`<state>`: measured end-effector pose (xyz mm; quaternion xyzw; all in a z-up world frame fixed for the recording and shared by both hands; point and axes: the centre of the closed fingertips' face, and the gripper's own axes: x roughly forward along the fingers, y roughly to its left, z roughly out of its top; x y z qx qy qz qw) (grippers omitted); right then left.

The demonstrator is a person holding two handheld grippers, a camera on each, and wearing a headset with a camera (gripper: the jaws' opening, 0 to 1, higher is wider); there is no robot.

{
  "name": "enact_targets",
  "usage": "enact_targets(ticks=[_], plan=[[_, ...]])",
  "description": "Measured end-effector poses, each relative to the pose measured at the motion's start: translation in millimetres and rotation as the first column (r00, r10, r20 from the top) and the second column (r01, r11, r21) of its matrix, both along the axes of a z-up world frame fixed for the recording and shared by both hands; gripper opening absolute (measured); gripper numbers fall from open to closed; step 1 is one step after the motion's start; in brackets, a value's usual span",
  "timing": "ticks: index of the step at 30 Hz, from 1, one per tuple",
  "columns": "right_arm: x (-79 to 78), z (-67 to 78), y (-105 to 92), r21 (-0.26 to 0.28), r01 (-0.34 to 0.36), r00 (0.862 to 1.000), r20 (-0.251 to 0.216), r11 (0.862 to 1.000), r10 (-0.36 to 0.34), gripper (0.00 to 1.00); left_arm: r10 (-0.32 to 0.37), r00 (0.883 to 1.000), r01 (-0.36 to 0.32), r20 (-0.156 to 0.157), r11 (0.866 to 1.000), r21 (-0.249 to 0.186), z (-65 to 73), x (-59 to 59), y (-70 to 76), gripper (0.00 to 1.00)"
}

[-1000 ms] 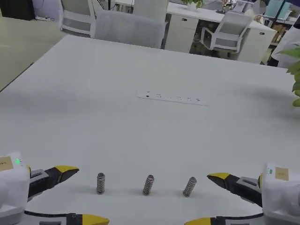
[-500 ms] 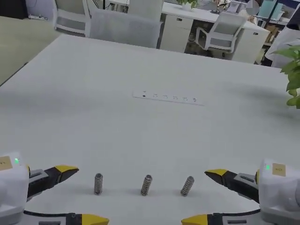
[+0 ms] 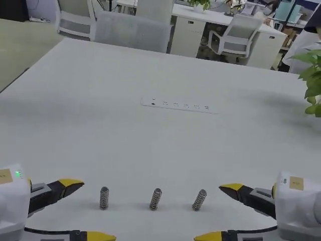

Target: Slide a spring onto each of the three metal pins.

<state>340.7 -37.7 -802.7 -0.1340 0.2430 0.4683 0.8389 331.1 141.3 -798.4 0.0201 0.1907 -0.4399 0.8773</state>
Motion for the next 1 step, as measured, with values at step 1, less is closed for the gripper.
enact_targets(ticks=[1], plan=[[-0.3, -0.3, 0.0, 0.000, -0.001, 1.000, -0.001, 1.000, 0.001, 0.78, 0.000, 1.000, 0.000, -0.001, 1.000, 0.000, 0.0, -0.2, 0.0, 0.75]])
